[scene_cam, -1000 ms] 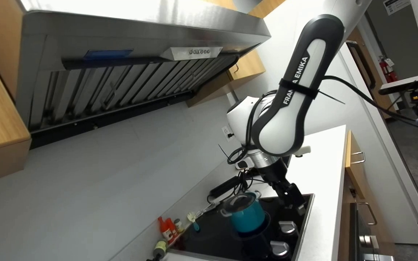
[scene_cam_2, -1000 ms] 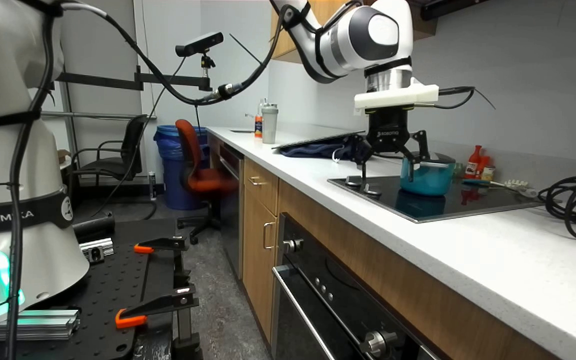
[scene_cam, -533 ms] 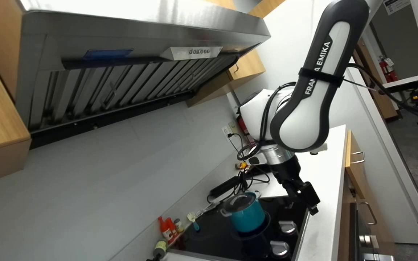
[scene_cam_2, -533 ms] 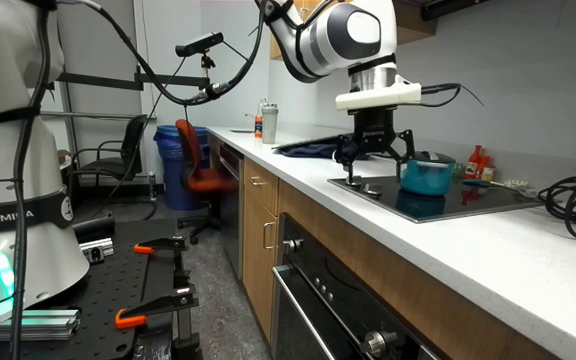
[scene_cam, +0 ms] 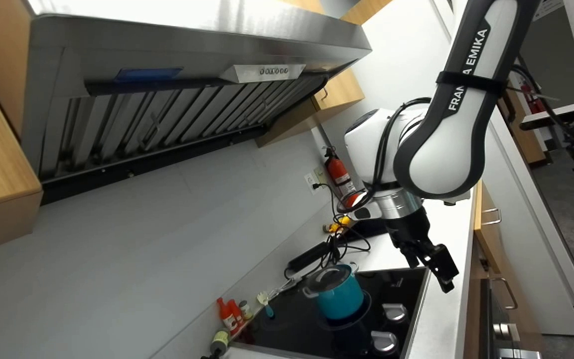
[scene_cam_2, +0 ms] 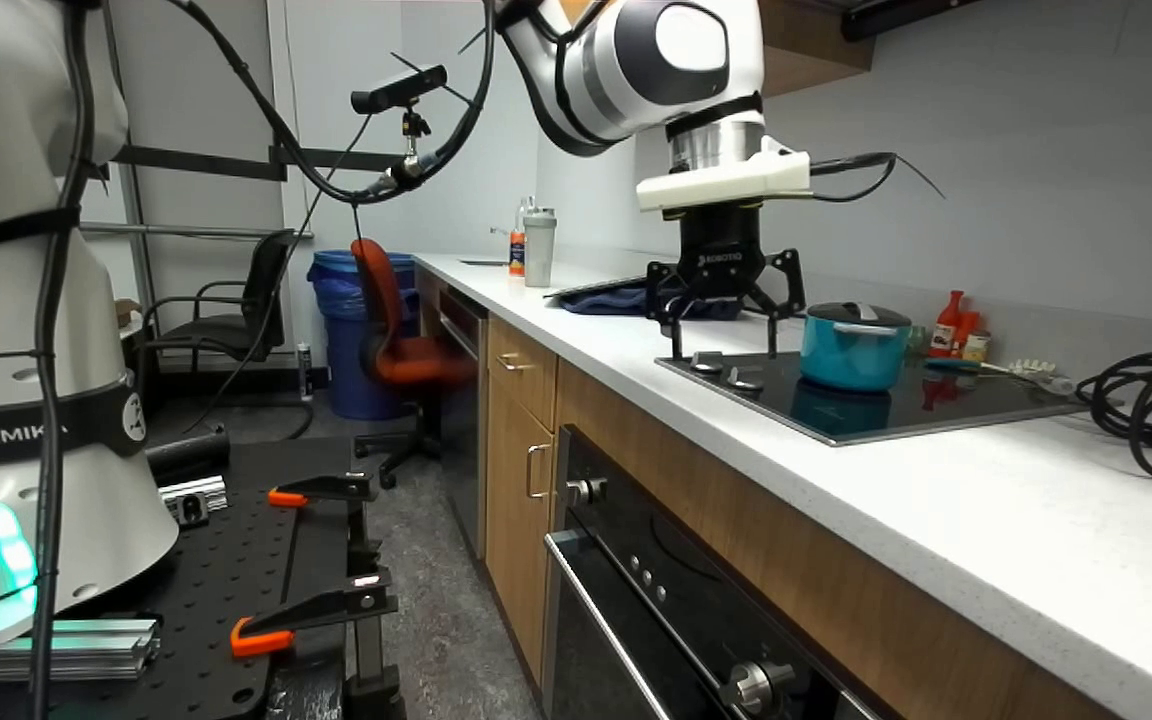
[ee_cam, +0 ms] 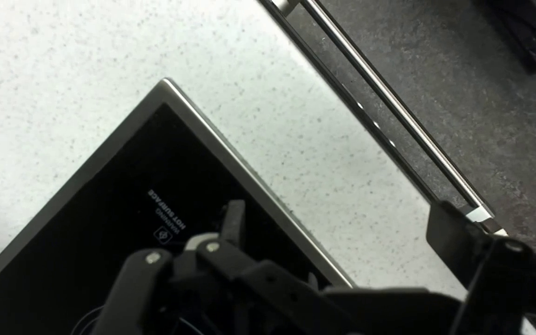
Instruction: Pick up the lid and place it on top of the blue pot.
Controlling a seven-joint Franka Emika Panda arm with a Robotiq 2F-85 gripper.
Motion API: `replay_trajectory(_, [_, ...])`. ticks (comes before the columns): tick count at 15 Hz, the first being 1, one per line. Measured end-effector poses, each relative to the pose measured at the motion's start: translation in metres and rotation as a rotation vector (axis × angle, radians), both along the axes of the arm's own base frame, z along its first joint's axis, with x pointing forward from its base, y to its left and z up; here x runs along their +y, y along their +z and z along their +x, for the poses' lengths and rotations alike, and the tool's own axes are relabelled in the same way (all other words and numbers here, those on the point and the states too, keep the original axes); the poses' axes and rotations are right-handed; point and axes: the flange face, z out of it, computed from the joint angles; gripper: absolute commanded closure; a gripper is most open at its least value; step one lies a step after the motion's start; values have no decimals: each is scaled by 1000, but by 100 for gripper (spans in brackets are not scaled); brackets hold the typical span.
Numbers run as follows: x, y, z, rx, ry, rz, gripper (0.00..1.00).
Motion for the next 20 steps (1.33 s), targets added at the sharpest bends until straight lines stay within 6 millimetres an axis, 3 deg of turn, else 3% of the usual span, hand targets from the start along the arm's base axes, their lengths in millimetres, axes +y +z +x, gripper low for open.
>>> replay_trajectory(10, [-10, 3, -41, -132, -14, 25, 0])
replay_trajectory(20, [-20, 32, -72, -289, -23, 53, 0])
